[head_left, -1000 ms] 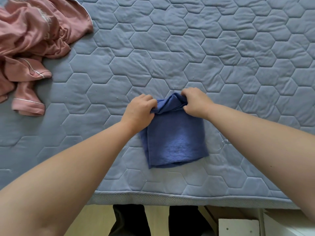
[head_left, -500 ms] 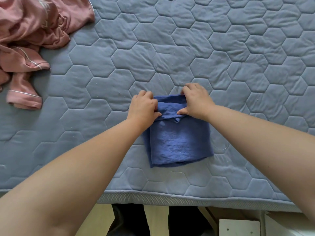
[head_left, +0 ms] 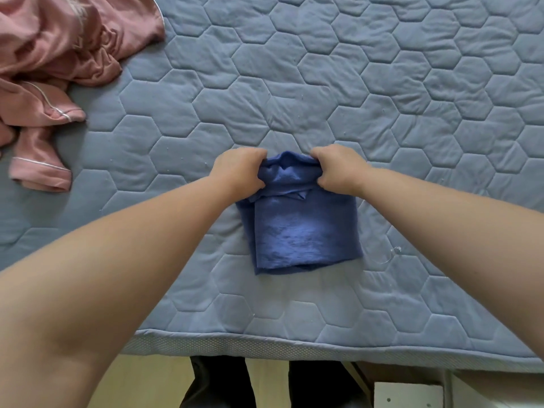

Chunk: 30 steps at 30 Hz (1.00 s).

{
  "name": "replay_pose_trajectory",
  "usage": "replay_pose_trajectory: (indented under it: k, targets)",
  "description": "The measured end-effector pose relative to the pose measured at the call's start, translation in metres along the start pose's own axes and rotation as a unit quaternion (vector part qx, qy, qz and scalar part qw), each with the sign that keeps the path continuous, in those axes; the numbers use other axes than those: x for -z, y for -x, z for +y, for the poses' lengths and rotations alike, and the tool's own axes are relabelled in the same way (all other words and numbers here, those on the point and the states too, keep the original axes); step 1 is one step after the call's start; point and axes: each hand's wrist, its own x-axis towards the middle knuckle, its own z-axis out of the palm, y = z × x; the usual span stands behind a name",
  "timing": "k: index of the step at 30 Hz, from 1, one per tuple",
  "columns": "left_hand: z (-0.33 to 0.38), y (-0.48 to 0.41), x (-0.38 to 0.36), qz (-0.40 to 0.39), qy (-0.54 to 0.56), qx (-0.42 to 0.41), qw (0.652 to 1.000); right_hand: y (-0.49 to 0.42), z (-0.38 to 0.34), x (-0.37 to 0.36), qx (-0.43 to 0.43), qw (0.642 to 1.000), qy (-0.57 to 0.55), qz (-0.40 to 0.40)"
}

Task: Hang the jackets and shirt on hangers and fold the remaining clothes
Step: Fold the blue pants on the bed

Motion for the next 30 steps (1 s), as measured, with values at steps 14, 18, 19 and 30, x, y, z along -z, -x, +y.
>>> replay_pose_trajectory:
  k: [14,18,19,30]
  targets:
    - [0.023,0.133,-0.098,0.122,-0.023,-0.326,0.937,0.125,0.012,-0.113,0.182,0.957,0.115,0.194]
    - [0.038,0.147,-0.103,0.11,0.128,-0.149,0.974,0.138,0.005,-0.13,0.084,0.984,-0.024,0.156]
    - [0.045,0.147,-0.1,0.113,0.175,-0.06,0.976,0.138,0.001,-0.13,0.044,0.981,-0.066,0.176]
    - [0.042,0.107,-0.1,-0.009,0.542,0.34,0.769,0.102,0.013,-0.094,-0.342,0.759,-0.552,0.055]
